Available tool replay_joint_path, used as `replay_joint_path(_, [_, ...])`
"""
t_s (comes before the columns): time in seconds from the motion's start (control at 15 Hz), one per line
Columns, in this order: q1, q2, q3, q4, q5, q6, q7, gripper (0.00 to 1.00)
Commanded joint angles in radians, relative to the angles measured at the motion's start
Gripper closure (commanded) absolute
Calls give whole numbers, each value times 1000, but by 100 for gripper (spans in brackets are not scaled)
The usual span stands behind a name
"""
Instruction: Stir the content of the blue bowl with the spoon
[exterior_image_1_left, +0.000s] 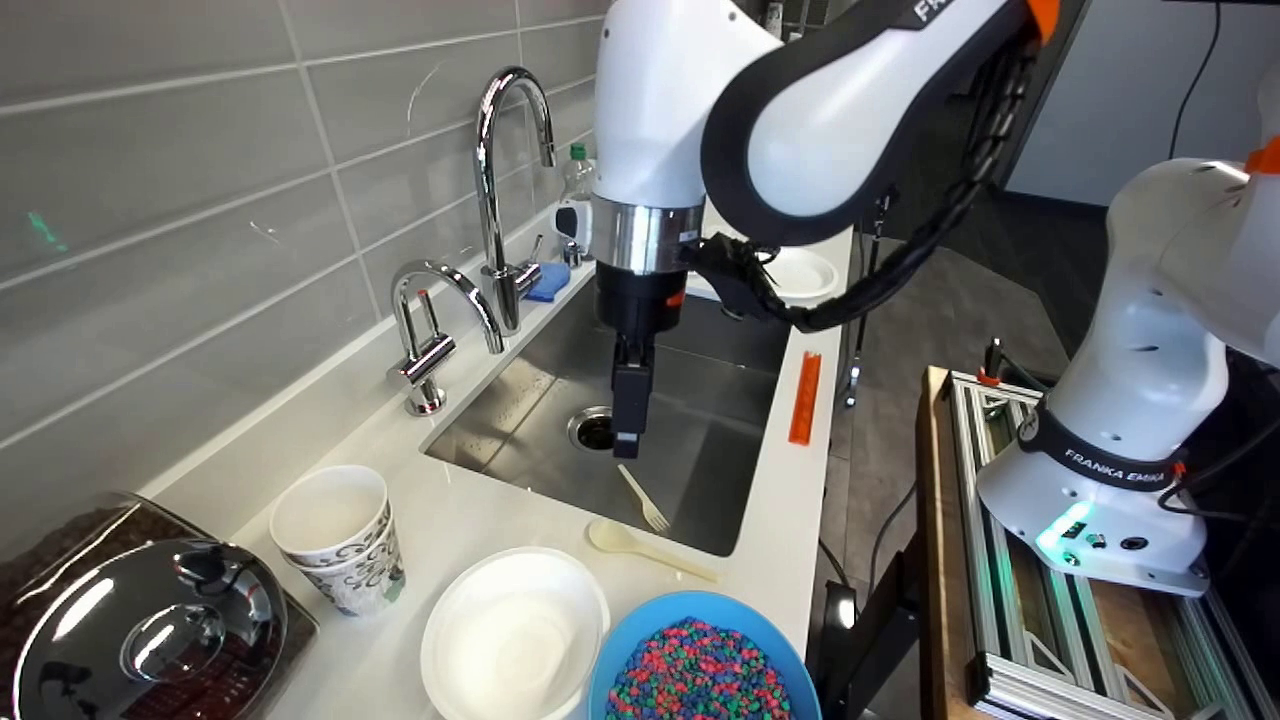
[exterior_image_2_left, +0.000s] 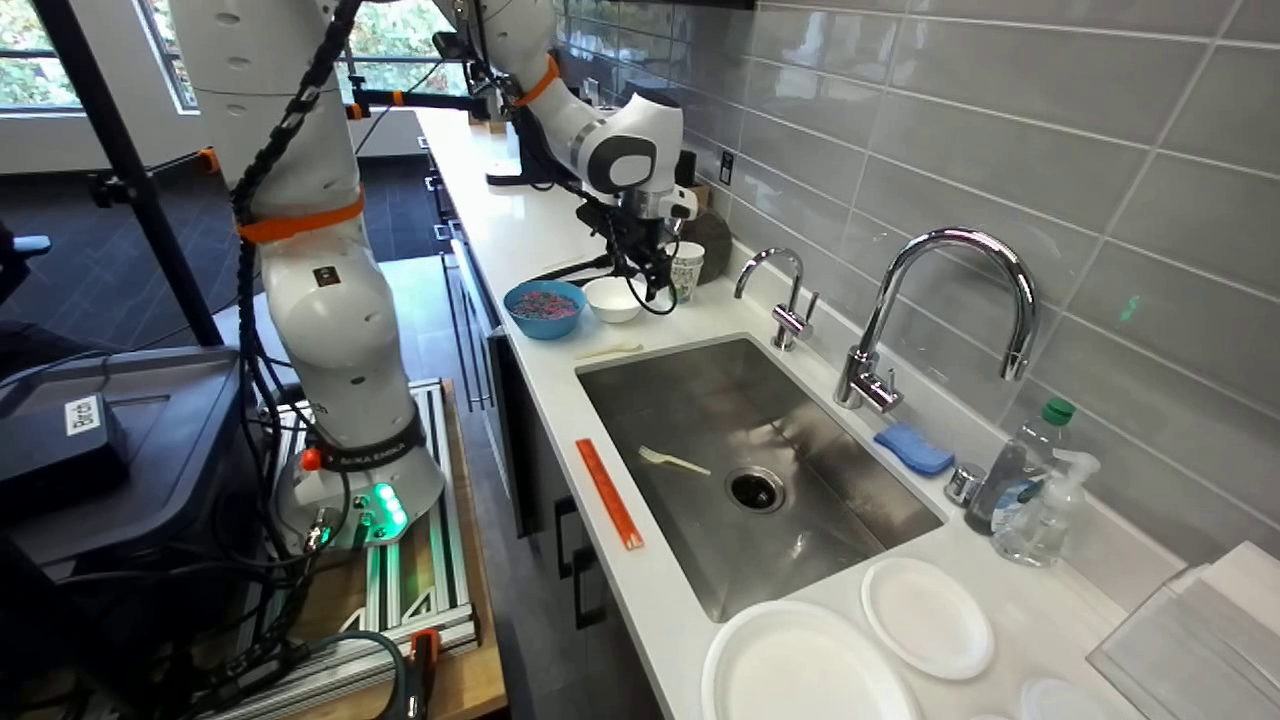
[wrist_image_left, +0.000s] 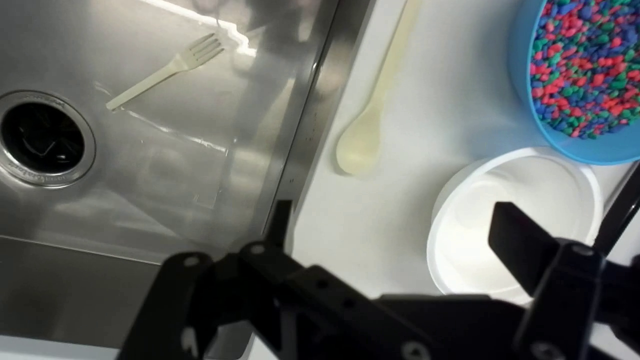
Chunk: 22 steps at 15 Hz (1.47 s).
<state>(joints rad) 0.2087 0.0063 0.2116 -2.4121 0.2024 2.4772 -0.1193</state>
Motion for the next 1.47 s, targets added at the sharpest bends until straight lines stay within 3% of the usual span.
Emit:
replay_joint_path(0.0, [21, 7, 19, -85, -45, 179, 75, 0])
replay_joint_path(0.53, [32, 63, 33, -153, -100, 307, 112, 0])
replay_joint_path(1.07, [28, 81, 41, -138, -91, 289, 88, 0])
replay_joint_path(1.4, [43, 138, 38, -128, -141, 327, 123, 0])
